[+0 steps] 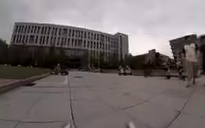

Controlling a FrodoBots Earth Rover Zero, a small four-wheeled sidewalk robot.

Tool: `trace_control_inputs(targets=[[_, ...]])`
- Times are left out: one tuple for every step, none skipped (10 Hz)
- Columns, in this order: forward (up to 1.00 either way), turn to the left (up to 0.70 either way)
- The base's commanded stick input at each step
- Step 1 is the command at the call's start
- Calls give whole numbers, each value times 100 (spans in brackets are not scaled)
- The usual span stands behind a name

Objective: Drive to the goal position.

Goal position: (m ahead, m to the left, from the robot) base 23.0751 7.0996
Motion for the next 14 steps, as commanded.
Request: trace_control_inputs(targets=[[70, 0], [70, 0], [70, 0], [70, 0], [70, 2], [70, 12], [70, 14], [70, 14], [70, 14], [70, 14], [70, 14], [70, 14], [70, 14], [70, 14]])
